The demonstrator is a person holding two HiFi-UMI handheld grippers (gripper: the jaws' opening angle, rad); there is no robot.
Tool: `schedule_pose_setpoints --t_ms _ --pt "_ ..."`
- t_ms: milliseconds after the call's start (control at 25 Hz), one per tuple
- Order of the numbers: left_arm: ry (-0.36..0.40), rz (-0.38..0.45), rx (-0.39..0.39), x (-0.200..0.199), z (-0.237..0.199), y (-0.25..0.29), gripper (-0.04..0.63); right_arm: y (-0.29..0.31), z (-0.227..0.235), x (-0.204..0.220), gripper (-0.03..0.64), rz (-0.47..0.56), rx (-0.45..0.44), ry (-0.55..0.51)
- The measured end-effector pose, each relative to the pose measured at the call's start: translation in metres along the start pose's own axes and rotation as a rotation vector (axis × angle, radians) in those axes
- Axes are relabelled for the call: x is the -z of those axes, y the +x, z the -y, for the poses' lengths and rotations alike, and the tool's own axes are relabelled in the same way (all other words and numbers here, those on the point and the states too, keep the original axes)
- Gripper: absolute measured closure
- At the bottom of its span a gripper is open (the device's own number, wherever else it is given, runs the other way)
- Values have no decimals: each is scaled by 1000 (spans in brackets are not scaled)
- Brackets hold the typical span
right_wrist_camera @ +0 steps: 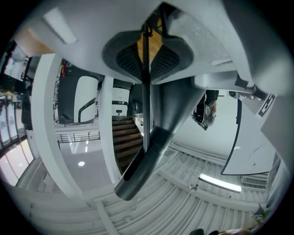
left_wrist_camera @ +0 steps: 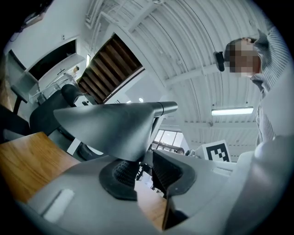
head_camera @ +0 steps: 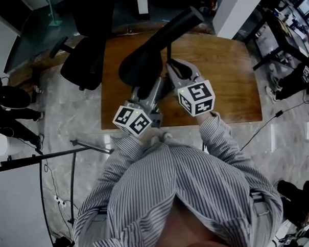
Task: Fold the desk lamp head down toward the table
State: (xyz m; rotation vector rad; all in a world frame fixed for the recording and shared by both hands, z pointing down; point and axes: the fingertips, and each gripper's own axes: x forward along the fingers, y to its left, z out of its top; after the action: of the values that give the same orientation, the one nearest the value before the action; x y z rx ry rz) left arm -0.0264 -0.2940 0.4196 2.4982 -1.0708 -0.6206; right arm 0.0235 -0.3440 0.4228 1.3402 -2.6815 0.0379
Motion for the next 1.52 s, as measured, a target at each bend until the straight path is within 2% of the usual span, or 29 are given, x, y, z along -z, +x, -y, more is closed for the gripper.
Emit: schedule_pose_setpoints --t_ms 160,400,480,560,720,800,1040,1240,1360,1520 --pt "44 -51 -40 11 -1 -5 512 -22 -3 -9 571 47 6 25" --pt "53 -169 -81 37 -1 -12 514 -44 -17 22 572 -1 2 93" --pt "90 -220 -67 45 7 -11 534 -50 -20 27 575 -9 1 119" --pt "149 -248 -56 47 14 -10 568 -55 -22 25 614 -3 8 132" --pt "249 -223 -55 30 23 -10 591 -64 -29 21 615 12 3 154" --pt "270 -207 -55 23 27 -11 591 -67 -33 22 615 10 -9 162" --pt "216 -188 -50 17 36 -11 592 -73 -32 21 615 14 1 157" --pt "214 -195 -34 20 41 -8 592 -75 -34 16 617 22 3 146" --pt "242 -192 -17 19 47 -7 592 -77 -37 15 617 24 3 146" --pt "232 -192 -30 15 43 -9 592 -77 -41 16 617 16 -7 147"
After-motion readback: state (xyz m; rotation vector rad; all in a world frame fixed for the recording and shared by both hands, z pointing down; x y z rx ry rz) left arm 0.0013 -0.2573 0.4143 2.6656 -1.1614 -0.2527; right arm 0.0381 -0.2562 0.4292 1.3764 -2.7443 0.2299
